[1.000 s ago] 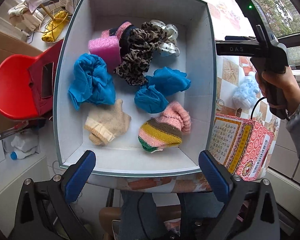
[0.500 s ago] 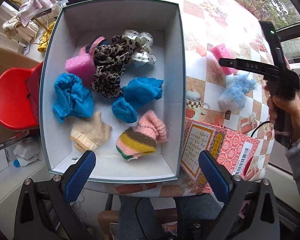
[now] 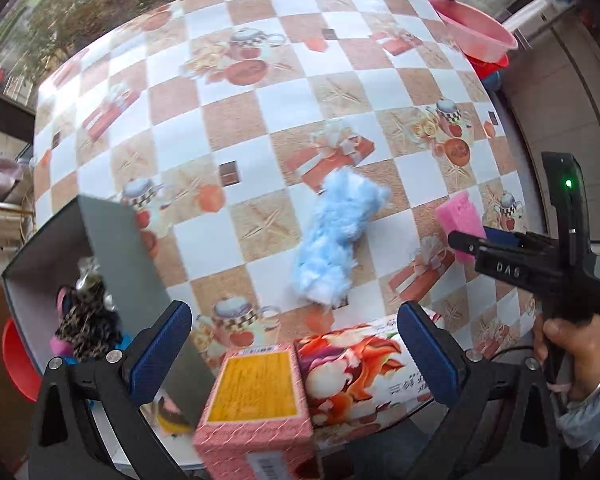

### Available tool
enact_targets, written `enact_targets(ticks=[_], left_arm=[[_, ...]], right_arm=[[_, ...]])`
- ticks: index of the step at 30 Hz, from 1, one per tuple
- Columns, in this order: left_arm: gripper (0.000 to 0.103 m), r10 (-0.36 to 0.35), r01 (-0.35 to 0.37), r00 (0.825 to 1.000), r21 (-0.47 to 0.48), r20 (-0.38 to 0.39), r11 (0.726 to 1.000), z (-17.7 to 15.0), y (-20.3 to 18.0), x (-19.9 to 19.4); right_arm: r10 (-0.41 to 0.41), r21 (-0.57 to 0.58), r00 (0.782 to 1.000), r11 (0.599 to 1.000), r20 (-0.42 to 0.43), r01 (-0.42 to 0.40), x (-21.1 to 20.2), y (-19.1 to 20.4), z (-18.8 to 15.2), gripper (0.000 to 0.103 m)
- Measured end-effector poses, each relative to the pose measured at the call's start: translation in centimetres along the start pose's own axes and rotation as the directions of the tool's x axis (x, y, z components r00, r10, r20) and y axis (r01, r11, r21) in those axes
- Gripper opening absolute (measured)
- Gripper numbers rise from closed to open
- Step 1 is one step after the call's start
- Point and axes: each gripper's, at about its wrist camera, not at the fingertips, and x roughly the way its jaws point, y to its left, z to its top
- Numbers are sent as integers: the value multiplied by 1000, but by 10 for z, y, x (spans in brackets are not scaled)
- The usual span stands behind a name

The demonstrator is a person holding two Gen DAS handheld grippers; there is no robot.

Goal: Organize soft objects
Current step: 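Grasp the light-blue fluffy item with the left tool while the right tool lifts the pink sponge, then lift the fluffy item and pink sponge with both tools off the table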

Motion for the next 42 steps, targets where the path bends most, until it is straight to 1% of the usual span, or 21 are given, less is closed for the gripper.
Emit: enact_targets(ticks=[2,5,7,8,11,13,14,18,20,21,23,24,25,26,27,29,30,35,38,42], left_arm=[[103,13,-12,999,30,-36,999,20,-25,26],[103,67,-64,994,41,-89,997,41,-48,67],[103,127,-123,986,42,-105,991,47,-54,89],[103,150,-146,981,39,-120,988,49,-54,99],[103,183,-185,971,1,-154,983,49,-46,119],[103,176,-182,969,-23,-175,983,47,-40,127],[103,176,-185,966,-28,-188,982,46,-38,131],[103,192,-201,958,-22,-214,979,44,-32,145],[100,188,-197,958,-17,-218,980,43,-32,149],[98,175,-182,961,-14,-213,983,43,-32,149],[90,148,-151,966,4,-211,989,43,-34,148],[79,125,-126,970,10,-207,992,43,-36,146],[62,96,-96,974,12,-206,995,42,-38,145],[50,78,-77,975,16,-208,997,44,-42,143],[28,72,-67,975,28,-212,997,44,-47,142],[28,105,-94,975,65,-196,993,42,-55,137],[27,104,-92,978,74,-180,993,40,-58,133],[27,59,-51,992,69,-112,996,29,-68,101],[27,51,-45,996,72,-79,996,23,-71,85],[27,33,-31,999,60,-36,998,11,-73,63]], right_arm=[[-6,39,1000,999,-17,7,5,-21,-12,56],[3,61,1000,998,-29,-1,6,-40,-20,59],[-3,53,1000,999,-17,4,5,-44,-21,75],[-11,44,1000,999,-12,12,5,-45,-21,76],[-17,17,1000,1000,-1,17,8,-47,-18,76],[-13,-13,1000,1000,-5,13,11,-44,-17,76],[-25,-35,1000,999,-7,24,14,-41,-17,76],[-57,-106,998,993,-27,54,28,-38,-18,76],[-70,-122,997,990,-22,67,29,-38,-18,76],[-74,-131,997,989,-23,70,29,-38,-18,76],[-87,-131,996,988,-27,83,32,-34,-18,66],[-101,-127,995,987,-23,97,30,-35,-18,53],[-92,-118,996,989,-19,89,29,-35,-18,52],[-61,-100,998,993,-25,58,26,-39,-17,52],[-30,-78,999,997,-37,27,24,-42,-17,52],[-5,-59,999,998,-36,2,18,-46,-17,52],[2,-56,1000,998,-27,-4,13,-47,-18,52],[62,-25,998,998,18,-61,-14,-54,-22,52],[95,-8,995,995,34,-95,-27,-54,-23,52],[122,-9,991,992,50,-122,-40,-41,-28,52]])
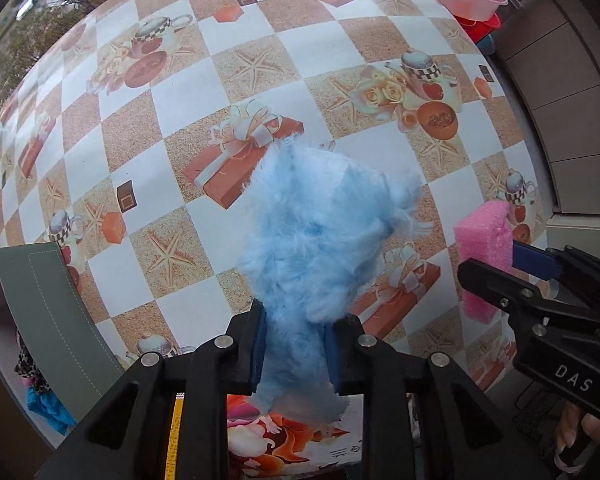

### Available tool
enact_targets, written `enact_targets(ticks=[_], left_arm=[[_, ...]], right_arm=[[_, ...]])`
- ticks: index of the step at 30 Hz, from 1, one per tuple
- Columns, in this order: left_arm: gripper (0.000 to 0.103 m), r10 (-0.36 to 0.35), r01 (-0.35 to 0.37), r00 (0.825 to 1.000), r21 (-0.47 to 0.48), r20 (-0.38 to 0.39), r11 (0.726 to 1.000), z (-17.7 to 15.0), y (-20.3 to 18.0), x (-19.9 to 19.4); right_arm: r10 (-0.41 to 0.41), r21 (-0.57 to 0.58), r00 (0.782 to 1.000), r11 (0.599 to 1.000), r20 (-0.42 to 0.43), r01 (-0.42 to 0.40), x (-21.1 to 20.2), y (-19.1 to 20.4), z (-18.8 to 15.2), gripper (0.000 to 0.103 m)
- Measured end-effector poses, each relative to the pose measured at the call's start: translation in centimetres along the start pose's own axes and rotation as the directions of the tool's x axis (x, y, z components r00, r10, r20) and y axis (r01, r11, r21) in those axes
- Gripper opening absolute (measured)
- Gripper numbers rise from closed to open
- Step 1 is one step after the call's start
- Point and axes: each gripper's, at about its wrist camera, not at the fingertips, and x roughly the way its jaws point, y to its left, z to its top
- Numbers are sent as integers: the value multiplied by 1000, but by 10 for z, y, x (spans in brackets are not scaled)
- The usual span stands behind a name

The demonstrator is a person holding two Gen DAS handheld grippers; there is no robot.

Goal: Organize soft objects
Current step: 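Lift the fluffy item and pink sponge with both tools off the table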

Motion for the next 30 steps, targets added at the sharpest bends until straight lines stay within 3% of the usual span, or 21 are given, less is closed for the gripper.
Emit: enact_targets(ticks=[13,25,30], left_arm=[[27,-93,86,989,63,114,994,-49,-2,-59],[27,-176,128,969,255,174,958,-116,11,-104],[27,-197,134,965,322,171,937,-145,14,-111]], right_arm=[[-3,-27,996,1000,84,5,-27,42,-20,52],[-47,109,983,994,175,28,-59,82,-88,52],[-55,149,984,988,171,29,-59,99,-116,52]])
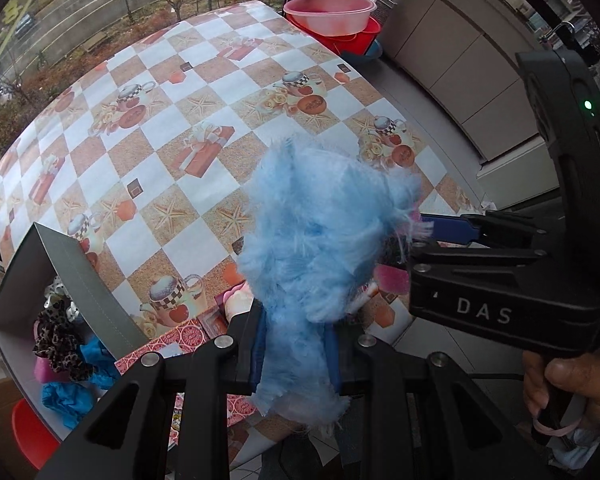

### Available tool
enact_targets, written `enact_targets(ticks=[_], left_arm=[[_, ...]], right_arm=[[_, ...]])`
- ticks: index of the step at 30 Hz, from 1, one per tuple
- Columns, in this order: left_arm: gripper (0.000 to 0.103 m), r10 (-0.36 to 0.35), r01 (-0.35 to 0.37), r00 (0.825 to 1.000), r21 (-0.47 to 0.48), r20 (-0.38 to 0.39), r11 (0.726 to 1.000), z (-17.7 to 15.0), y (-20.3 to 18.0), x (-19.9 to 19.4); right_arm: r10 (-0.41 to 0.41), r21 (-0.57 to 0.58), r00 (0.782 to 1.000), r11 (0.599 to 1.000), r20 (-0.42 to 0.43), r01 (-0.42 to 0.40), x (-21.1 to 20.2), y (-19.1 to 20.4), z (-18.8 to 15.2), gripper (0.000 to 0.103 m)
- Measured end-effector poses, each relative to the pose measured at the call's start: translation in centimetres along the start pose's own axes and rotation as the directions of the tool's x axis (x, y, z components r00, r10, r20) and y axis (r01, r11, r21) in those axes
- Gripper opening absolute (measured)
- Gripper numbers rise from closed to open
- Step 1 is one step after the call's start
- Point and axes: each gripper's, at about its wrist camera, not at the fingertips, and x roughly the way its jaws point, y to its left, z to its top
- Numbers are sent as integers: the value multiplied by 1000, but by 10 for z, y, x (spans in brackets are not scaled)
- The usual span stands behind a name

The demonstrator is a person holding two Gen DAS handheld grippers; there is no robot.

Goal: Organize soft objects
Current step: 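Lift the fluffy item and pink sponge with both tools off the table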

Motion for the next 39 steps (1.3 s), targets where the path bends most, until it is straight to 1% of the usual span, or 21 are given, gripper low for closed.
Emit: enact_targets(ticks=[4,10,12,17,27,33,39], left_arm=[[27,-16,16,1000,40,2,999,-18,-6,-7],[27,-5,2,999,93,35,996,-34,-12,-21],[27,-11,7,999,98,41,995,-38,-12,-24],[27,-17,10,997,97,69,995,-45,-9,-34],[27,-5,-4,993,71,118,997,-60,2,-51],[27,11,-15,989,25,147,1000,-67,15,-62],[27,25,-21,986,-25,166,999,-75,29,-71]], right_arm=[[-12,2,1000,1000,-17,12,0,11,-20,52],[-3,32,999,999,-44,4,2,20,-43,52],[1,41,999,999,-49,1,1,22,-47,52],[-10,43,999,999,-31,11,-8,28,-55,52],[-7,40,1000,999,0,7,-19,43,-68,52],[-1,39,1000,999,21,0,-25,50,-72,52],[10,21,1000,1000,16,-11,-23,61,-76,52]])
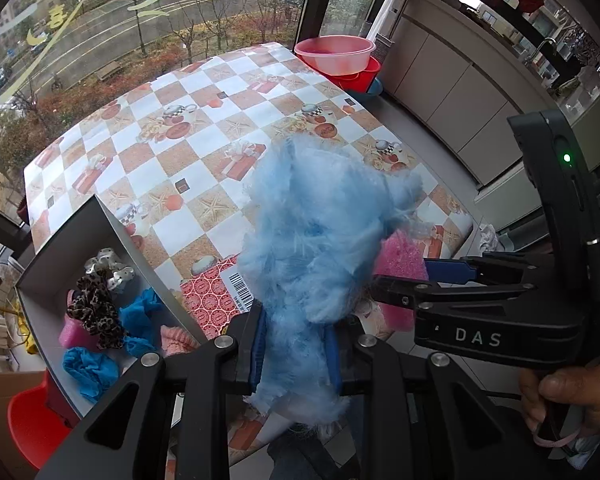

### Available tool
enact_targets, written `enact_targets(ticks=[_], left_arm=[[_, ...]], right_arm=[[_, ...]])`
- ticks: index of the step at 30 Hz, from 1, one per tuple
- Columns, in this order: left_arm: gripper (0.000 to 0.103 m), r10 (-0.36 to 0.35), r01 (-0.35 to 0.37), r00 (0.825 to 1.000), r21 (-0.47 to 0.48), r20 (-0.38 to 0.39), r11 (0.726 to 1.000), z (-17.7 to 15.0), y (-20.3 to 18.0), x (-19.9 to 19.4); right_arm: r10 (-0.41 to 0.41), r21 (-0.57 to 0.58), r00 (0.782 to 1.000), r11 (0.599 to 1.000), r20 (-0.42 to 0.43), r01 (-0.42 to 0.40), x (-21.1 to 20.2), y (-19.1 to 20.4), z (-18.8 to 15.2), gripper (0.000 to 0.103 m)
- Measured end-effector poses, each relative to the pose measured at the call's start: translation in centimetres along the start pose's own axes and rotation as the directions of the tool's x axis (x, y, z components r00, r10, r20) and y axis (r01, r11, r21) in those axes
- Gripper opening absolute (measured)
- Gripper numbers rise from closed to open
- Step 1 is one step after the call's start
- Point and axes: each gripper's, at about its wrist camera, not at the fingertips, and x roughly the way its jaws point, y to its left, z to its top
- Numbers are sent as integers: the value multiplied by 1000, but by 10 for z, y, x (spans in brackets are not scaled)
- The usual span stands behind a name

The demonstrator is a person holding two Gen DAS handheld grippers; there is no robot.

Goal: Organize soft objects
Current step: 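Lift the fluffy item and pink sponge with both tools off the table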

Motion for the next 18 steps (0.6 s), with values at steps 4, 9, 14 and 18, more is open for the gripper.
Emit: enact_targets(ticks=[4,9,14,18], left_arm=[[27,7,-7,1000,-22,5,1000,-4,7,-4],[27,12,-12,1000,-39,14,999,-8,14,-8],[27,17,-16,1000,-56,22,998,-11,20,-12],[27,19,-17,1000,-74,25,997,-14,28,-15]], right_arm=[[4,-23,1000,1000,-4,-4,1,10,-3,52],[2,-46,1000,999,-3,-2,1,20,-6,52],[0,-66,1000,998,-2,0,1,29,-7,52],[0,-83,1000,997,-1,0,2,36,-6,52]])
